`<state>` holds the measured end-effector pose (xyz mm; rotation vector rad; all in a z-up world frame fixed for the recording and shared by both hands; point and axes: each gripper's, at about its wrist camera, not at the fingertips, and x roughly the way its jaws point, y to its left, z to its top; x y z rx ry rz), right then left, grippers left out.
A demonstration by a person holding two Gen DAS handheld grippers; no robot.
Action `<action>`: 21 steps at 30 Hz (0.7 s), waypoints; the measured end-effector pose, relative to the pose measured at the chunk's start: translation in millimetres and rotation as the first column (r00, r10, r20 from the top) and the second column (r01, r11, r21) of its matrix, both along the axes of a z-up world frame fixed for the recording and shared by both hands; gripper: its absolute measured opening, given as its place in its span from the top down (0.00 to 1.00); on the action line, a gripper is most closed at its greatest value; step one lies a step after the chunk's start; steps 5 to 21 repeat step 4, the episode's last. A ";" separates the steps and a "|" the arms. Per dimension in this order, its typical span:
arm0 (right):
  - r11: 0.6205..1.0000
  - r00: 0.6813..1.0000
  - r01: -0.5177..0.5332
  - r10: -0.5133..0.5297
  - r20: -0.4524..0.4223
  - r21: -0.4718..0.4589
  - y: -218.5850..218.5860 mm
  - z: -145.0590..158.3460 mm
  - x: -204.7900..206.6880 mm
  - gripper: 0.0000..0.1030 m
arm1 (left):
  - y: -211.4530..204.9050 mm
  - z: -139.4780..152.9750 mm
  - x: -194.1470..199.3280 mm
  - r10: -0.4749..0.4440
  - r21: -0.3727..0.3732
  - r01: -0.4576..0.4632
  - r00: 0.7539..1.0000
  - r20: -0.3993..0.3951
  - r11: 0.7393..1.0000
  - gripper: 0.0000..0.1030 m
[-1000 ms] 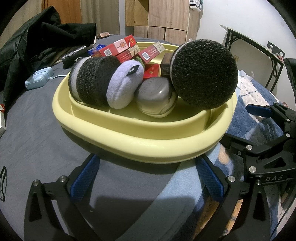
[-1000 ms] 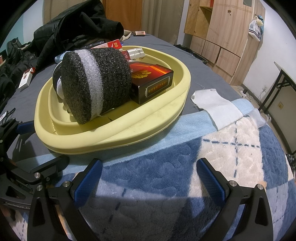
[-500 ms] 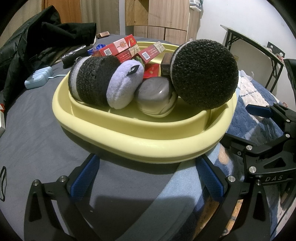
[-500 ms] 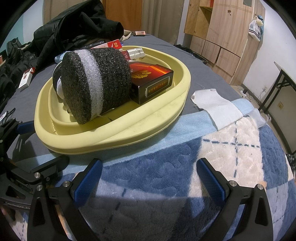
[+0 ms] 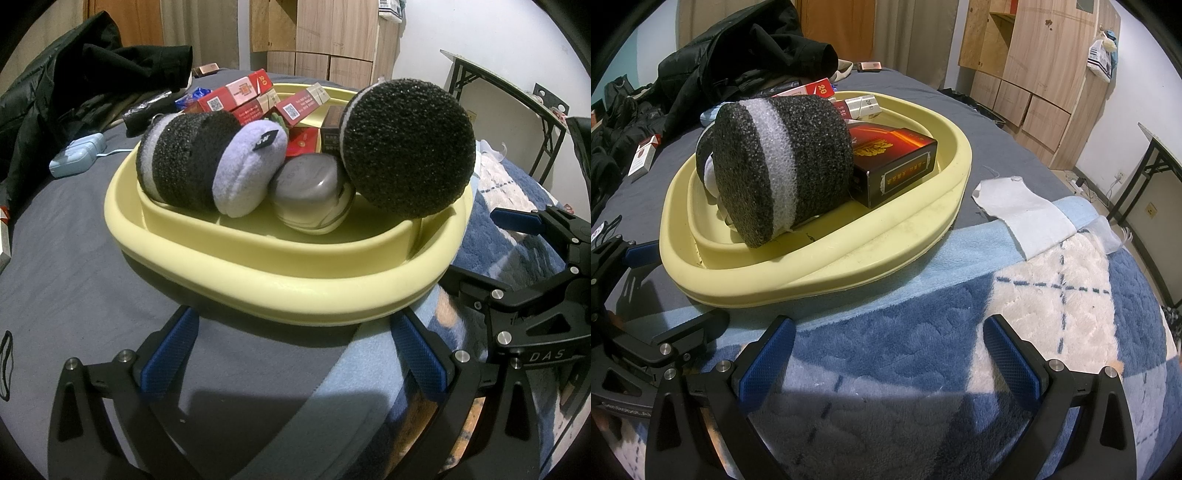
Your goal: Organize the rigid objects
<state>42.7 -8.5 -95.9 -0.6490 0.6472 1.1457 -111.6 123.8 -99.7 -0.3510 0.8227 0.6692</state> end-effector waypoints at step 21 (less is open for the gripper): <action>1.000 1.000 0.000 0.000 0.000 0.000 -0.1 0.1 0.2 0.00 | 0.3 0.5 0.1 0.000 -0.001 0.000 1.000 -0.001 1.000 0.00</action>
